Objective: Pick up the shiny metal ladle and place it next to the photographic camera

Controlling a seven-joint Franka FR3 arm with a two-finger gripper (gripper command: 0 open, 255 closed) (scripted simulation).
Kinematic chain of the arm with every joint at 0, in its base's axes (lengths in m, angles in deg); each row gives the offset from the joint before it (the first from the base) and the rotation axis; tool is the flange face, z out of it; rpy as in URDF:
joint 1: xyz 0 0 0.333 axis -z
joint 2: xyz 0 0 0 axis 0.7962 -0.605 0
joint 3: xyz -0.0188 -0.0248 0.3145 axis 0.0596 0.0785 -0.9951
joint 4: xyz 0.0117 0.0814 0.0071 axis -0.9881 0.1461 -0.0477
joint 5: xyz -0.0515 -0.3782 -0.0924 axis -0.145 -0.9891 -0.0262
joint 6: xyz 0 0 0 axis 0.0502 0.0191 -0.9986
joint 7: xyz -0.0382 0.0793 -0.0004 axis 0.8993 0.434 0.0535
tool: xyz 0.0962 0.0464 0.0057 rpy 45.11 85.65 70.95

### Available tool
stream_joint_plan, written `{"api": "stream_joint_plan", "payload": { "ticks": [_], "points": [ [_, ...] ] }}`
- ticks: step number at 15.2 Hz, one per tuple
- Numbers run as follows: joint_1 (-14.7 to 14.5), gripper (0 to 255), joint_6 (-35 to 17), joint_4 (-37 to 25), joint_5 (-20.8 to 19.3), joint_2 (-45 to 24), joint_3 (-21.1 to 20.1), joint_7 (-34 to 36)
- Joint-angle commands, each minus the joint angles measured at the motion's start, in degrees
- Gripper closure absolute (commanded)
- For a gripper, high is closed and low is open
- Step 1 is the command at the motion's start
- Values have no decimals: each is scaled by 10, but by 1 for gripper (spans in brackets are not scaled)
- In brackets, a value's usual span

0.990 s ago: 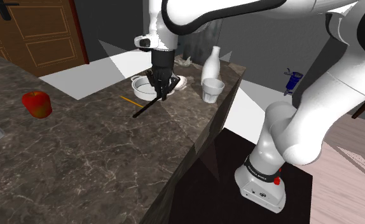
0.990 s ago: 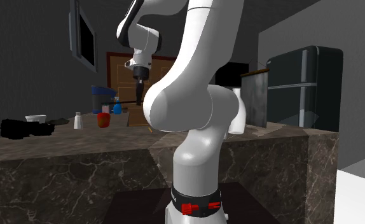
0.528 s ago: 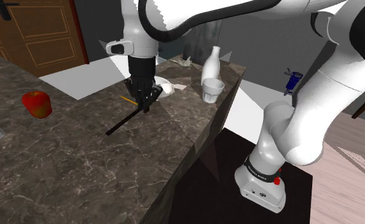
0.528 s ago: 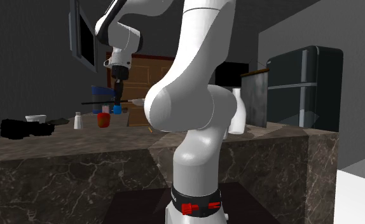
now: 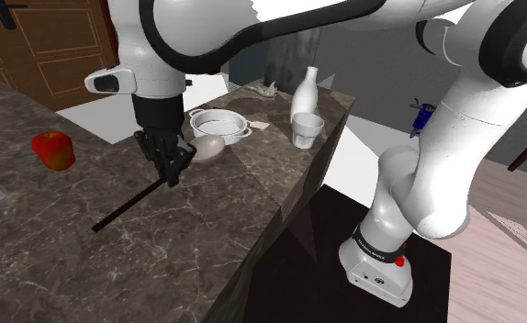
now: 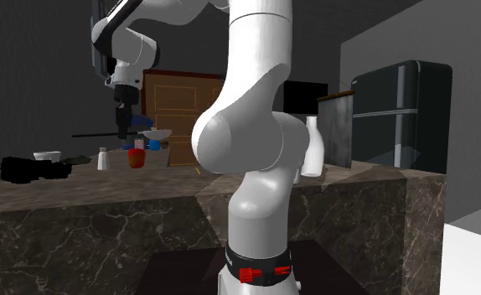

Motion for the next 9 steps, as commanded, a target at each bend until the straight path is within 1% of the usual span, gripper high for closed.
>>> {"api": "stream_joint_plan", "payload": {
  "ticks": [1,5,9],
  "points": [
    [-12,255,3,-34,-2,-27,-12,26],
    [-36,255,11,-108,-10,-87,-32,73],
    [-62,255,28,-199,-23,-156,-48,119]
  ]
}}
